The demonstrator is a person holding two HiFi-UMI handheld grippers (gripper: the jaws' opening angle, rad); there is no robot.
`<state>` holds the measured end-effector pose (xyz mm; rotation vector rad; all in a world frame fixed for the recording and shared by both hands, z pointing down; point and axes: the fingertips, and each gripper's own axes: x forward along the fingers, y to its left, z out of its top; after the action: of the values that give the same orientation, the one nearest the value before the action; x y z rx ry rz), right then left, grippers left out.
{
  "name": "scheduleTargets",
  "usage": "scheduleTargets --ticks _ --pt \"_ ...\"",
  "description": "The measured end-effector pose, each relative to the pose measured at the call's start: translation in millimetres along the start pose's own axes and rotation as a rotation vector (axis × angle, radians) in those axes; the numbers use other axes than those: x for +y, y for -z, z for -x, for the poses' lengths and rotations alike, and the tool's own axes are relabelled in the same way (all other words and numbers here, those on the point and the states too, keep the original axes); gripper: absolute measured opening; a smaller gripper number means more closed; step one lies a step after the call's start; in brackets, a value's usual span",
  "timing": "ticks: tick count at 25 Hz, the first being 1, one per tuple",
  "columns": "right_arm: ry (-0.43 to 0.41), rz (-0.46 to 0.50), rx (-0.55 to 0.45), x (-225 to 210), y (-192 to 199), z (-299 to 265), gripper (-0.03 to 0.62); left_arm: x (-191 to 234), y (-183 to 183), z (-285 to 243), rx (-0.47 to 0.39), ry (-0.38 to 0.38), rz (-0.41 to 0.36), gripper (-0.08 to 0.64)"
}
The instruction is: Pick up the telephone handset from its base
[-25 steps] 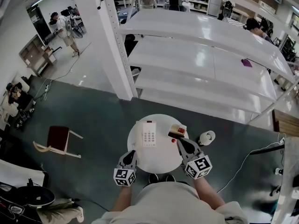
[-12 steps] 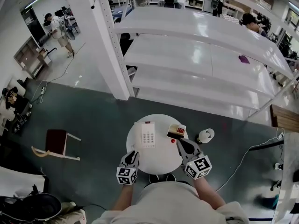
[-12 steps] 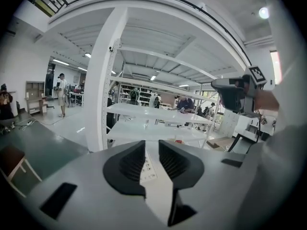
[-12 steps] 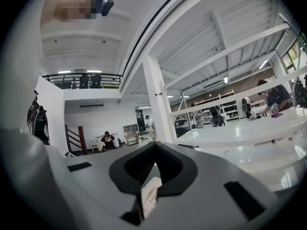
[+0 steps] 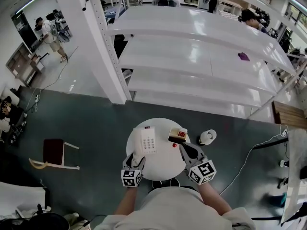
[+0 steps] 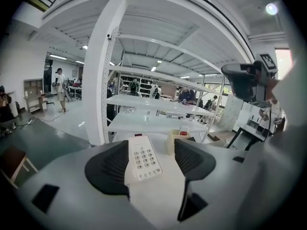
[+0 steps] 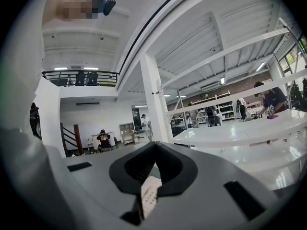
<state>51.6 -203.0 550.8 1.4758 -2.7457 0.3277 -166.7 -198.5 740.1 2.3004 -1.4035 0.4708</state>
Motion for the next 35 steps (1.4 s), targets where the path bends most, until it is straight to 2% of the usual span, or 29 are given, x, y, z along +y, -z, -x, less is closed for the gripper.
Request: scheduleTargets --ticks 3,8,12,17,35 --pt "0.014 0.001 0.005 -1.3 2.3 0.4 0.009 6.0 6.6 -10.6 0.021 0.011 0.012 0.290" --pt "0.040 -0.010 0.008 -4.8 3.1 1.4 0.009 12.7 14.5 -27.5 0.057 0.027 -0.020 0.288" --pt "0.060 -0.009 0.006 -8.6 4.4 -0.2 0.009 22.7 20.9 -43.3 0.088 0.006 -0.017 0.288" --pt "0.076 -0.012 0.006 -10.0 7.6 -2.4 0.009 40.6 31.0 -61.6 0.125 -0.031 0.031 0.288" --pt "0.182 -0.028 -0.015 -36.3 -1.6 9.6 0.009 80.3 65.0 -123.1 0.322 -0.122 0.093 0.288"
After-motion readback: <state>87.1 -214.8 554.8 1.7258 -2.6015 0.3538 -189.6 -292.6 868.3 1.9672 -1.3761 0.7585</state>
